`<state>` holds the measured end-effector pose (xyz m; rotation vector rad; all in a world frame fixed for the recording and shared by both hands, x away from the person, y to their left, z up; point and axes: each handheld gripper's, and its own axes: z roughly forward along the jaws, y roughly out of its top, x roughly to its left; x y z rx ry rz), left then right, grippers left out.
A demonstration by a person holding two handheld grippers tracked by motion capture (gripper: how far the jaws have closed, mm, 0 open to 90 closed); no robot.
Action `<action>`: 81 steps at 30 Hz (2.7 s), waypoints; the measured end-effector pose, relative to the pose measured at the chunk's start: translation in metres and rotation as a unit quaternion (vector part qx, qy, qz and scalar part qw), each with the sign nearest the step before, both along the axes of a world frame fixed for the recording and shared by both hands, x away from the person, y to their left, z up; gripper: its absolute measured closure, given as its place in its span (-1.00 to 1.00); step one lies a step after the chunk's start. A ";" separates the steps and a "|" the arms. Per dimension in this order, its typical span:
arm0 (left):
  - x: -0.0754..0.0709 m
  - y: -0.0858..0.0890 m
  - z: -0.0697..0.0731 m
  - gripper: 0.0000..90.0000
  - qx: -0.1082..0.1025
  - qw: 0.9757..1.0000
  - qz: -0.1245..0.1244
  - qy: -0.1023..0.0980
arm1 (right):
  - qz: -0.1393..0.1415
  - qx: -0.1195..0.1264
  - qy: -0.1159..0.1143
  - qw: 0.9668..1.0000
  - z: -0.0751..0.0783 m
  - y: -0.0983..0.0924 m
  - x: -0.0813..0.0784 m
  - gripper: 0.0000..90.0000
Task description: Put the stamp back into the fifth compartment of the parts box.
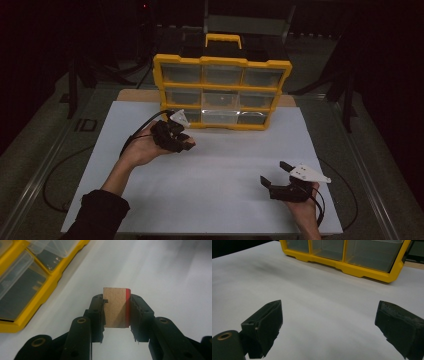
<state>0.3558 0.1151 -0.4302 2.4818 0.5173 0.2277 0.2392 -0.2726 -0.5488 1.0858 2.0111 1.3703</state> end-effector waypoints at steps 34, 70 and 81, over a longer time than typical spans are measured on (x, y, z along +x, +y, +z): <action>0.020 -0.001 0.053 0.48 -0.009 0.999 0.008 -0.037 | -0.001 0.003 0.000 1.000 0.000 -0.001 0.000 -0.84; 0.047 -0.021 0.084 0.48 -0.022 0.998 0.015 -0.052 | -0.003 0.007 0.002 1.000 -0.001 -0.004 0.000 -0.84; 0.056 -0.031 0.088 0.47 -0.020 0.998 0.025 -0.054 | -0.002 0.006 0.002 1.000 -0.001 -0.002 0.000 -0.84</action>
